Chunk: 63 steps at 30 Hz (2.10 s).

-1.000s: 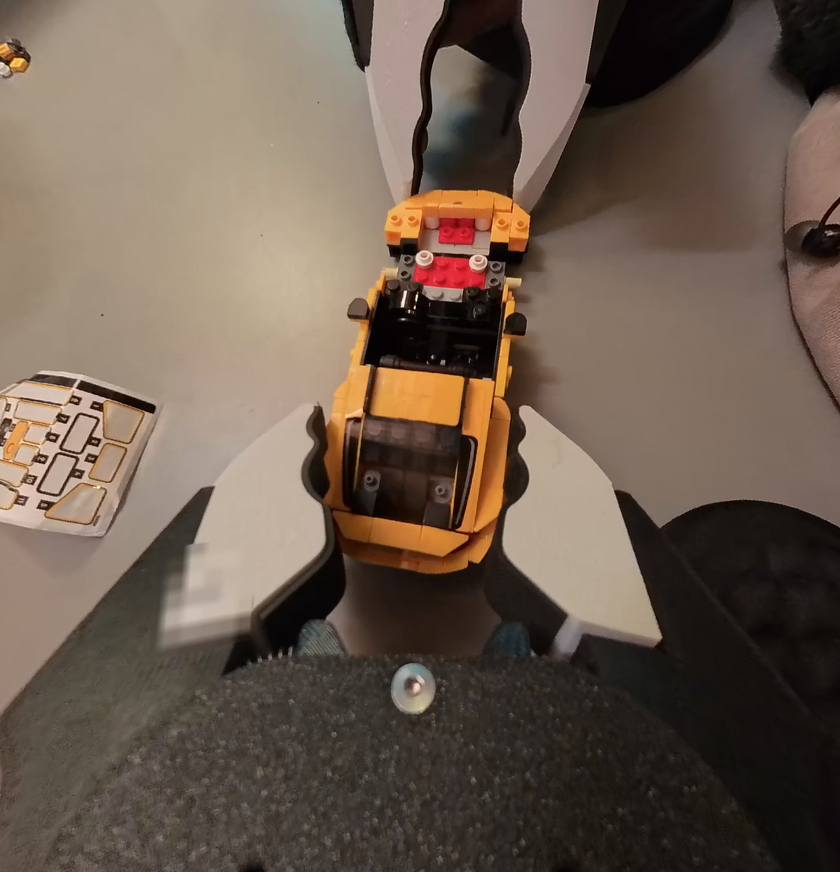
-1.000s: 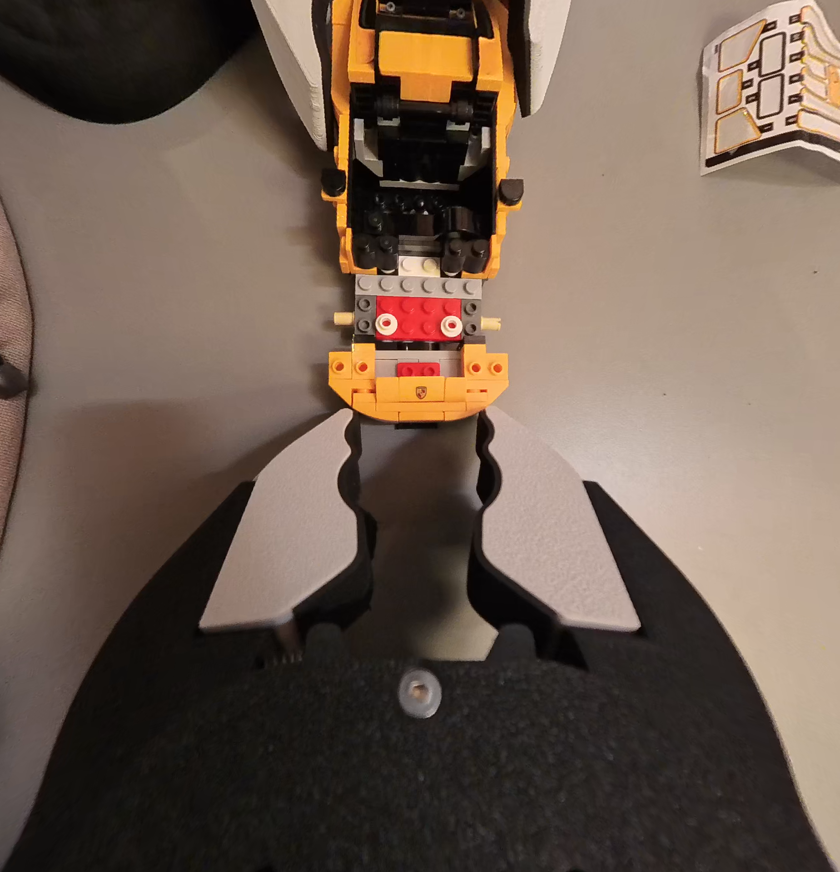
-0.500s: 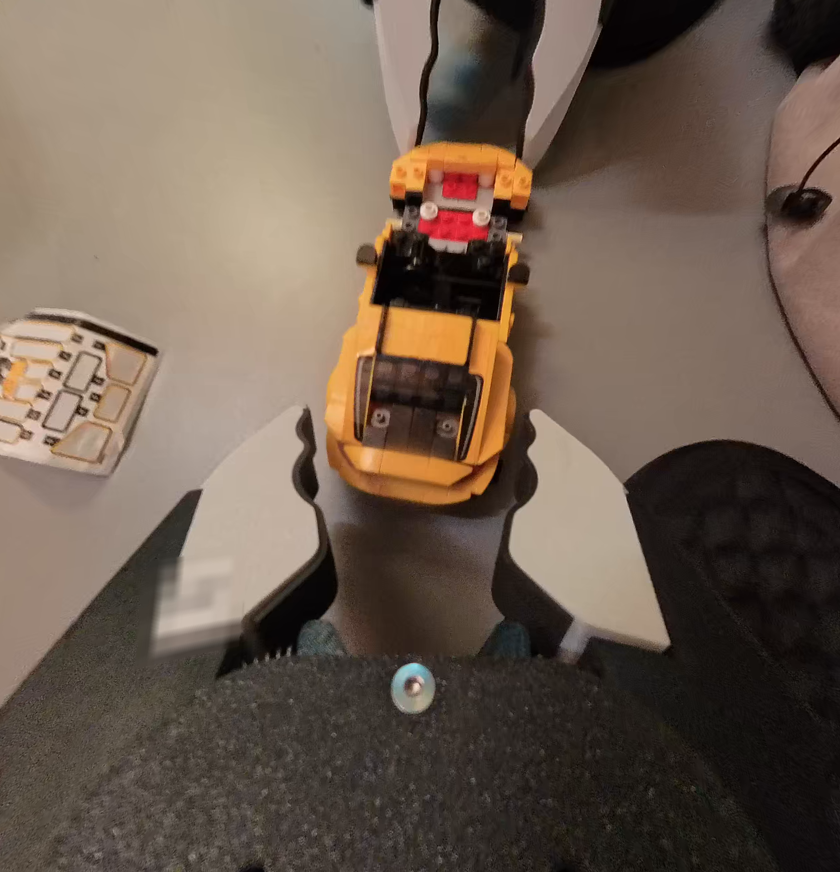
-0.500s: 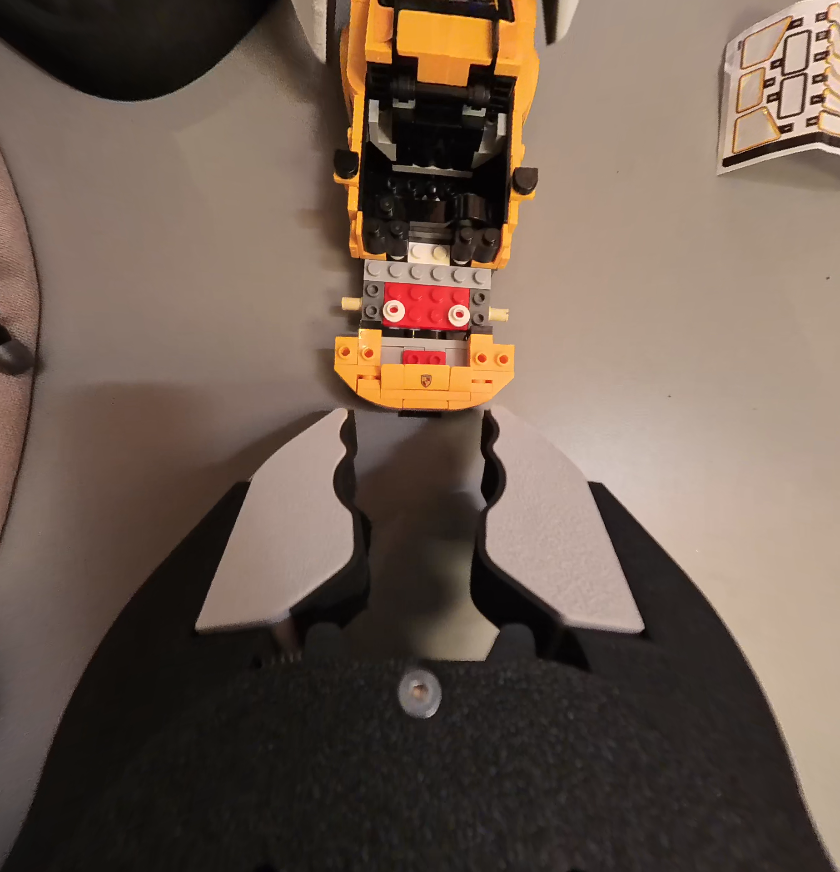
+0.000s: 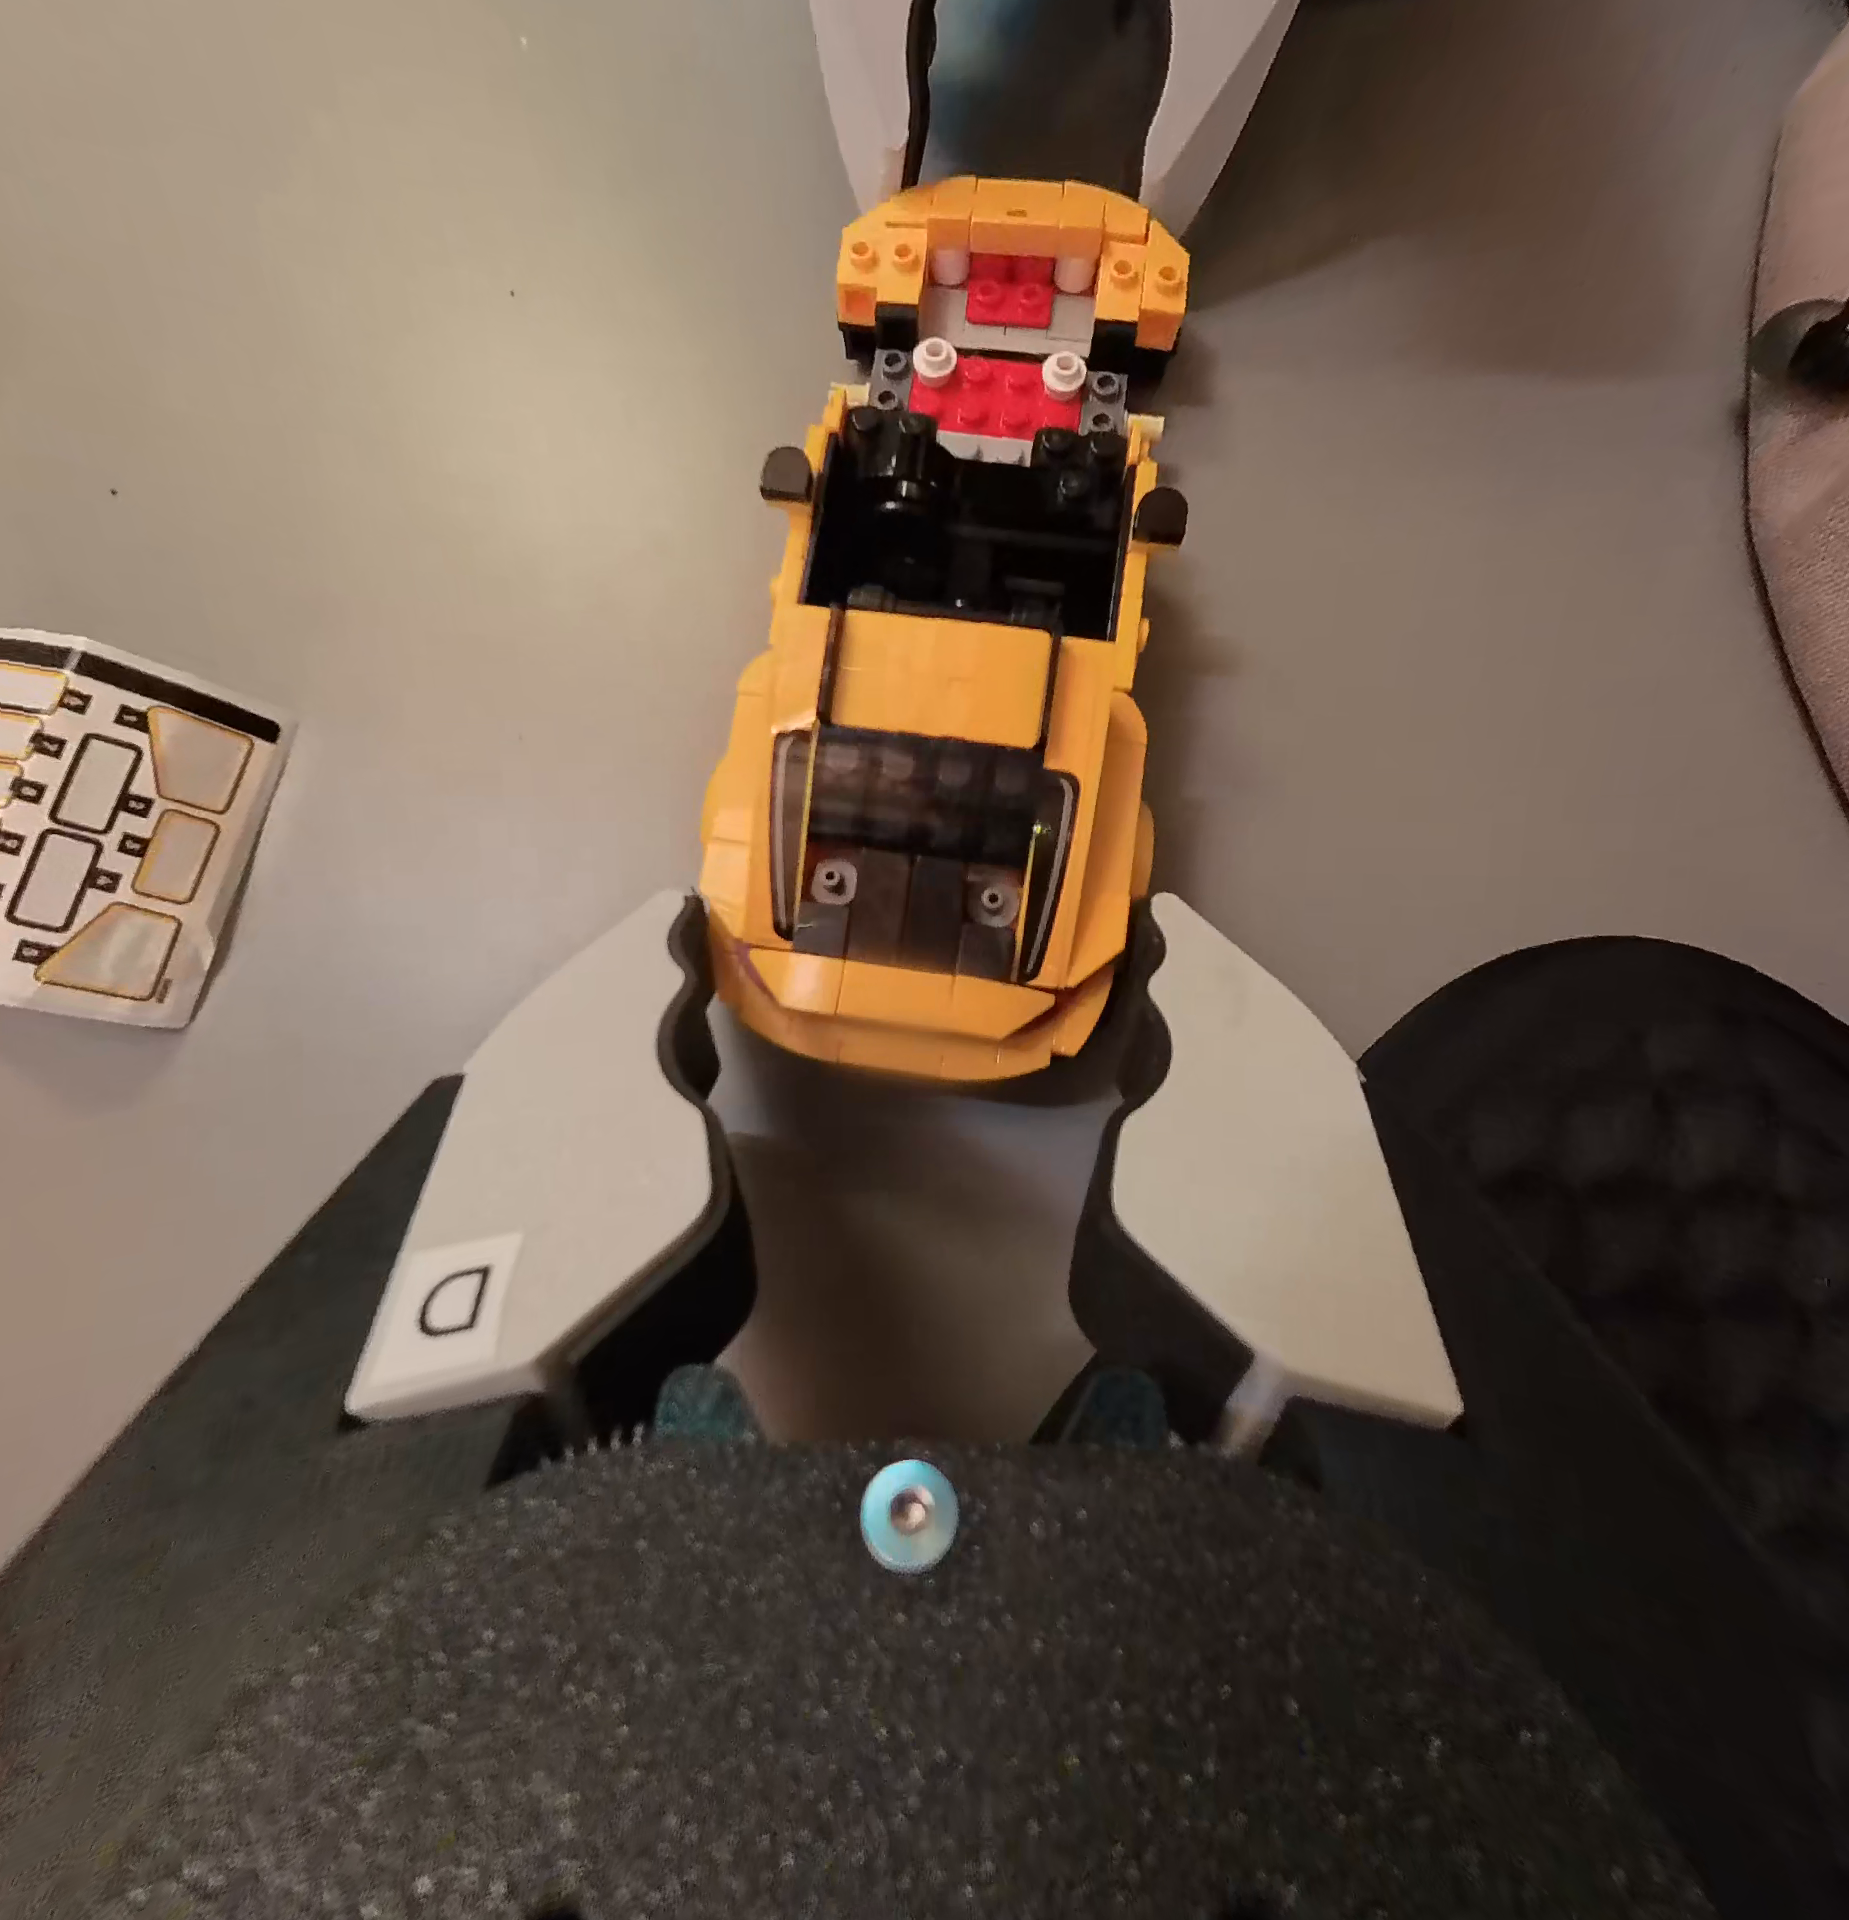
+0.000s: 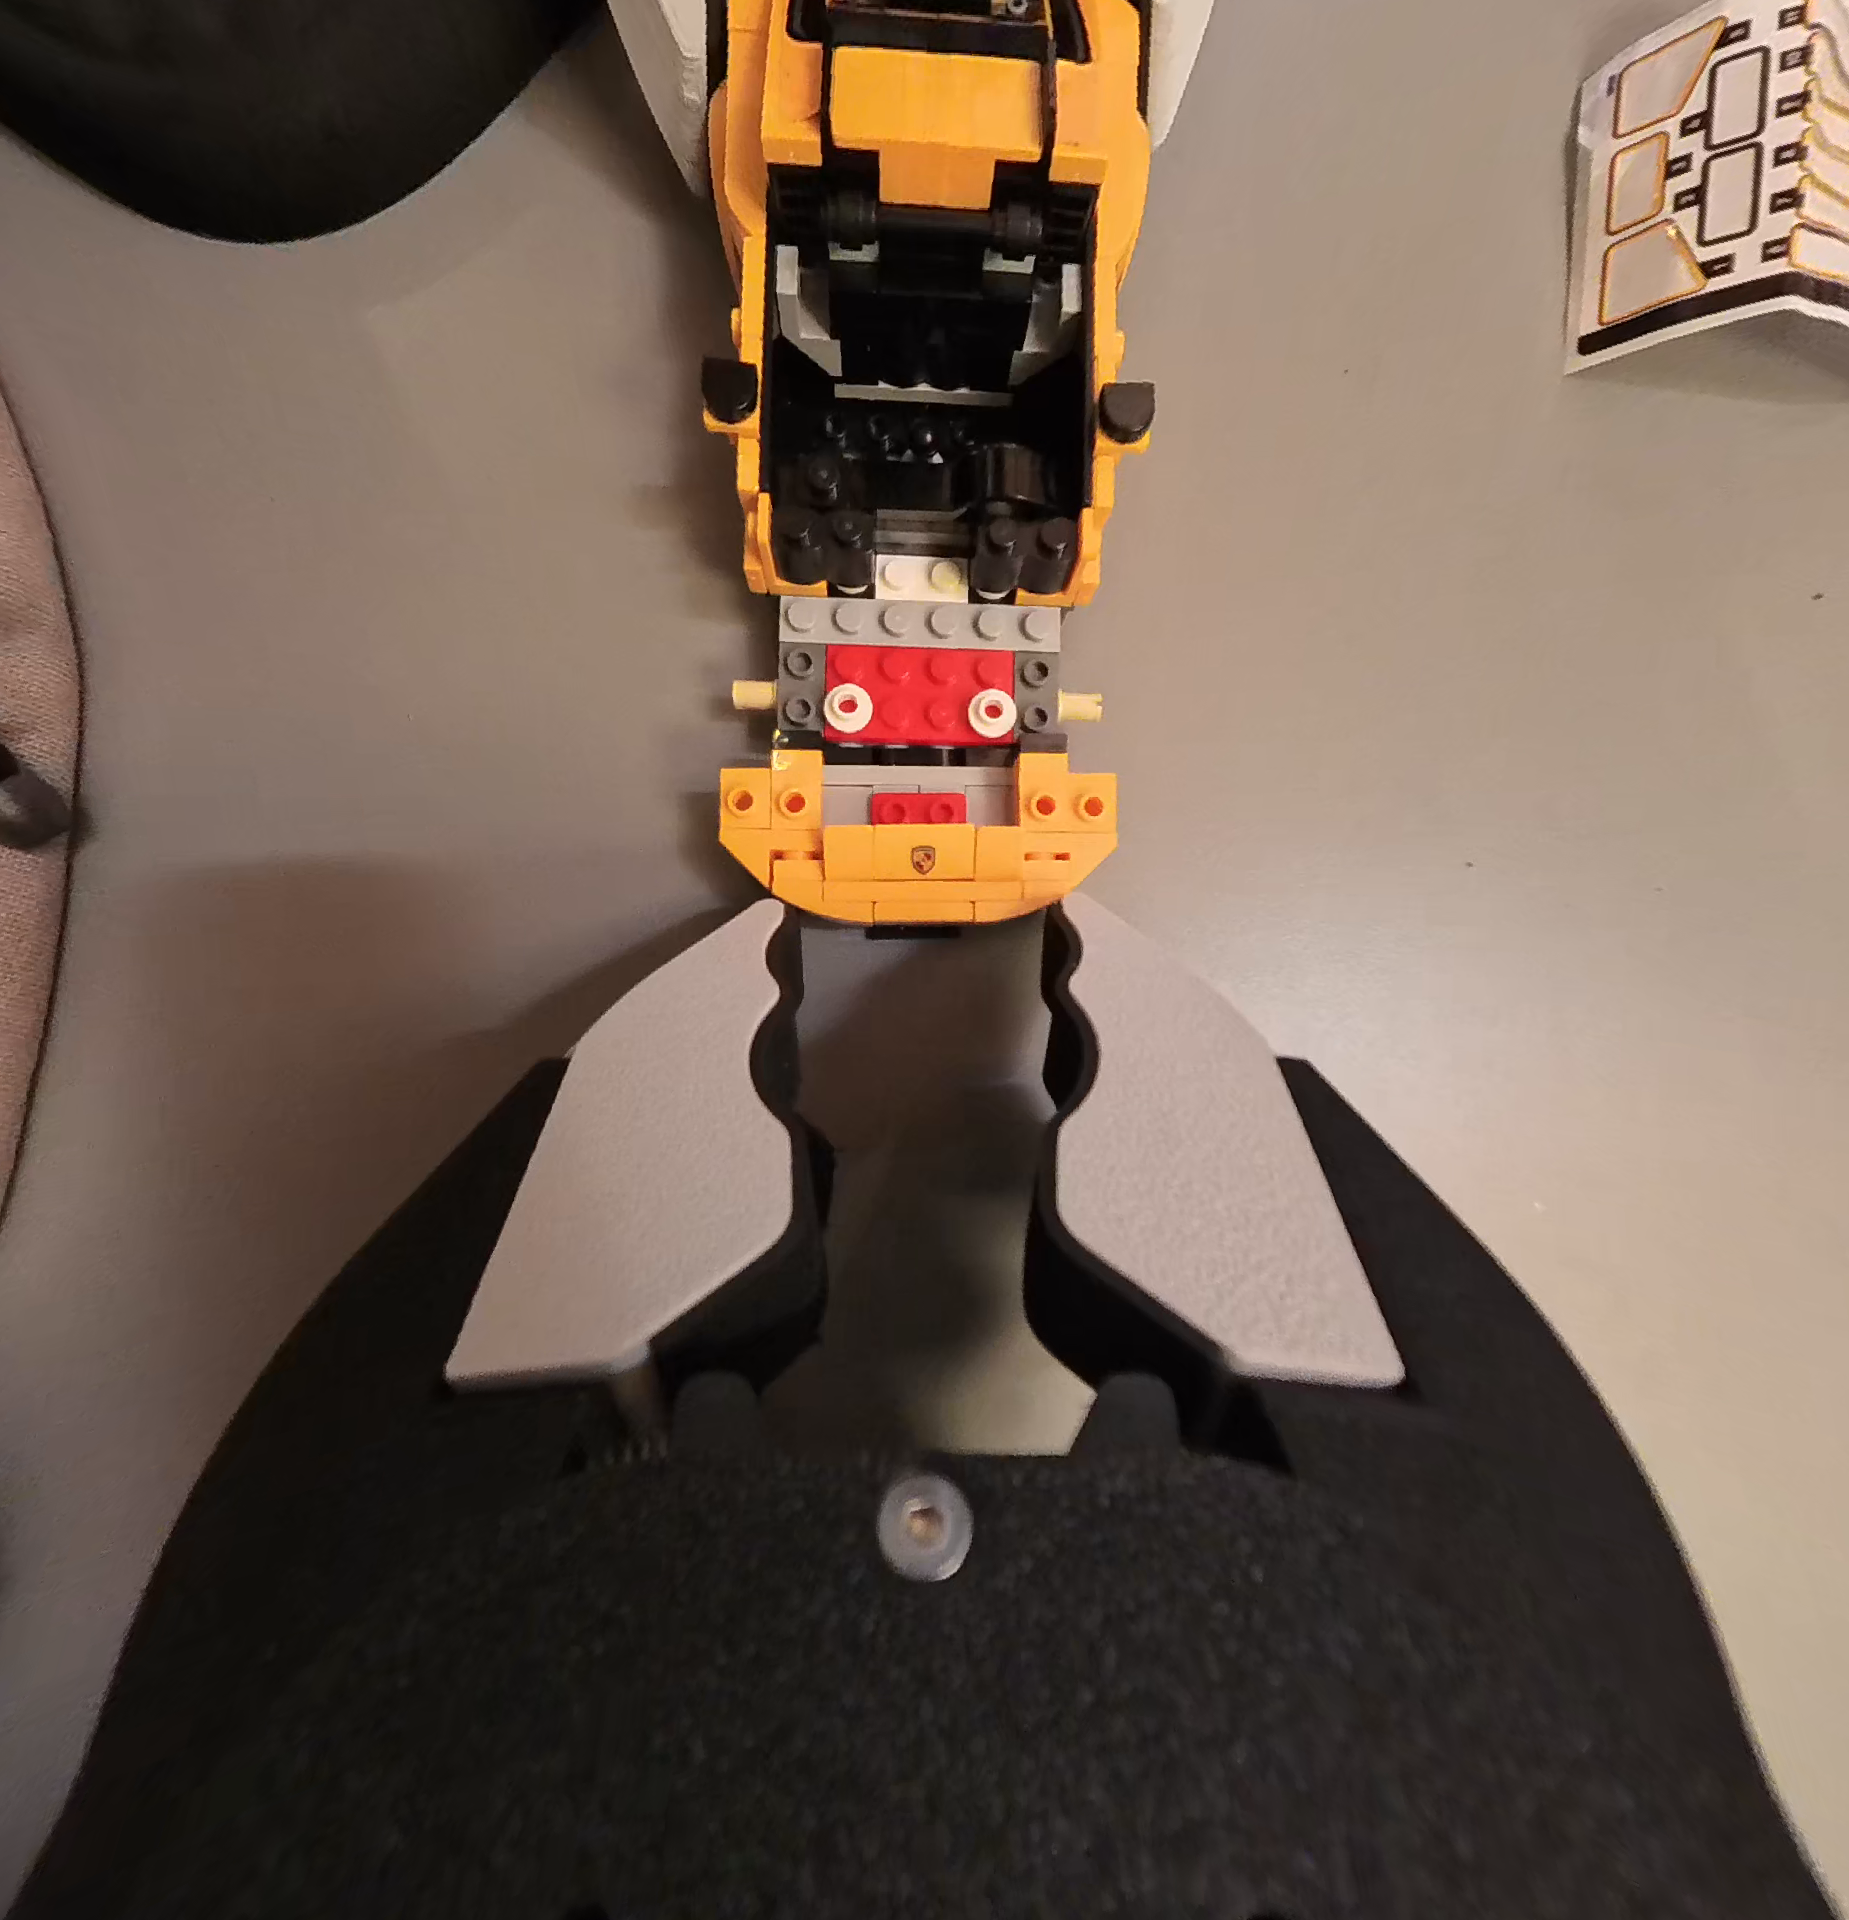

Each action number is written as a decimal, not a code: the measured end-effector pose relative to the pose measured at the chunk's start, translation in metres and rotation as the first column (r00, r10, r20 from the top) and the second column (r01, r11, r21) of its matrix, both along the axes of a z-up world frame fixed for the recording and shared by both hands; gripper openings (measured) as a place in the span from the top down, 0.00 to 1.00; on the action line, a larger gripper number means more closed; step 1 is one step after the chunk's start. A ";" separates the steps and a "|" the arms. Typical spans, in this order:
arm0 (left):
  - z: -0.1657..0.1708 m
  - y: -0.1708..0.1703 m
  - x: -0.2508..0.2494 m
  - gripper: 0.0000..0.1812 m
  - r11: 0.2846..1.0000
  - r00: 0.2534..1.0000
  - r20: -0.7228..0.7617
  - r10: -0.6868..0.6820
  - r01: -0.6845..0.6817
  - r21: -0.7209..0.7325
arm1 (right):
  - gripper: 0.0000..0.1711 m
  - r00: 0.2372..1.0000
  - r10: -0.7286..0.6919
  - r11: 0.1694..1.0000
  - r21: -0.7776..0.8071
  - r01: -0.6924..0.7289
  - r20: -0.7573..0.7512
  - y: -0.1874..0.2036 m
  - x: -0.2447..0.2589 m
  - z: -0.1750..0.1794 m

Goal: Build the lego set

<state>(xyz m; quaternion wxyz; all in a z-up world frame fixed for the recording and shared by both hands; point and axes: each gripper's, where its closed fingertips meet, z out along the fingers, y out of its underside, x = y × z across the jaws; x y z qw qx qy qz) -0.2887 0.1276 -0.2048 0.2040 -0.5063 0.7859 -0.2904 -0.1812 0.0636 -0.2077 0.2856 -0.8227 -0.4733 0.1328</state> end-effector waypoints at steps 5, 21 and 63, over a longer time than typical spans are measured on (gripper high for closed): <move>0.000 0.000 0.000 0.58 1.000 1.000 -0.004 0.004 -0.004 0.001 | 0.74 1.000 -0.009 1.000 0.000 0.009 0.003 0.000 0.000 0.000; 0.000 -0.002 0.001 0.58 1.000 1.000 0.011 -0.002 0.002 -0.004 | 0.92 0.999 0.032 0.999 0.000 -0.032 -0.030 -0.003 0.007 0.004; 0.000 -0.002 0.005 0.58 1.000 1.000 -0.019 0.018 -0.018 0.016 | 1.00 1.000 -0.020 1.000 0.022 0.020 -0.003 0.002 0.007 0.001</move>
